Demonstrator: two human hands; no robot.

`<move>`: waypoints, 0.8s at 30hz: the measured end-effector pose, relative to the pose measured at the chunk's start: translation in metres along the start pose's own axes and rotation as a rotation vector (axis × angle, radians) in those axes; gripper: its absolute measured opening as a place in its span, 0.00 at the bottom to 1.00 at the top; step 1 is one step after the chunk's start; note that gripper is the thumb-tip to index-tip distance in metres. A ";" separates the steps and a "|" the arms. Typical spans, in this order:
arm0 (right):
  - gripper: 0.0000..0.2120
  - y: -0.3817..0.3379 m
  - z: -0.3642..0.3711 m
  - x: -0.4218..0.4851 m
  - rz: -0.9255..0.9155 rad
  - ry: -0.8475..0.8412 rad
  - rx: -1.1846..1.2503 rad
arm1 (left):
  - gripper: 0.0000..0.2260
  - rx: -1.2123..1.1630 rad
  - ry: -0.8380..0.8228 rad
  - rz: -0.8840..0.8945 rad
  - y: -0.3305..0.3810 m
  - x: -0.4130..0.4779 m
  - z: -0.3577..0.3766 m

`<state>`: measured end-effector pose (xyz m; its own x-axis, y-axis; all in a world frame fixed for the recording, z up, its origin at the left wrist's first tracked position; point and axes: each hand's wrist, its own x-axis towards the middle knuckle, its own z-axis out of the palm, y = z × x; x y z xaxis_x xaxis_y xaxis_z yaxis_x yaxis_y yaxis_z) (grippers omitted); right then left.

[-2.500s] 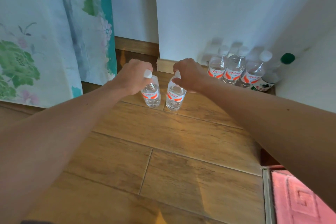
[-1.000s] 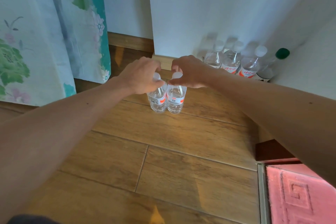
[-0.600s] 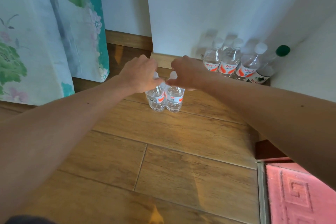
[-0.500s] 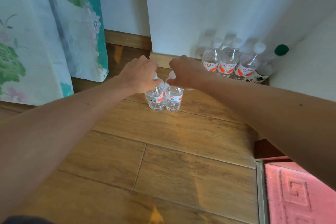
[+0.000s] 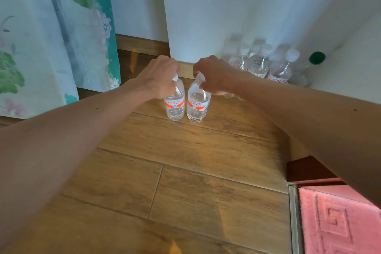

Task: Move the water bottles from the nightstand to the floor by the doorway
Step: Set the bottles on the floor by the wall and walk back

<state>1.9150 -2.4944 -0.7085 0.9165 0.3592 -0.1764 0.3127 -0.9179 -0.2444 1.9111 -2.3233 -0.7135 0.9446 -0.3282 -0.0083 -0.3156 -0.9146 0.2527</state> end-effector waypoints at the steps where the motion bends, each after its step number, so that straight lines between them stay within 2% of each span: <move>1: 0.17 0.002 -0.001 0.002 -0.005 0.018 0.000 | 0.16 0.002 -0.001 -0.007 0.002 0.002 0.001; 3: 0.16 0.005 -0.004 0.007 0.000 0.049 -0.003 | 0.16 0.000 0.000 -0.018 0.005 0.007 0.004; 7: 0.07 0.017 -0.007 0.023 -0.013 0.081 -0.022 | 0.12 0.028 0.005 0.005 0.009 0.025 0.010; 13: 0.13 0.042 -0.014 0.042 -0.018 0.156 -0.074 | 0.10 0.040 0.059 0.034 0.013 0.055 0.010; 20: 0.11 0.060 -0.018 0.051 0.008 0.216 -0.119 | 0.12 0.065 0.146 0.016 0.025 0.073 0.018; 24: 0.13 0.069 -0.023 0.056 0.043 0.244 -0.124 | 0.14 0.067 0.165 0.040 0.022 0.090 0.020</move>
<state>1.9932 -2.5416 -0.7135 0.9580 0.2817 0.0541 0.2863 -0.9506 -0.1200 1.9873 -2.3779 -0.7276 0.9316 -0.3261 0.1604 -0.3529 -0.9173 0.1846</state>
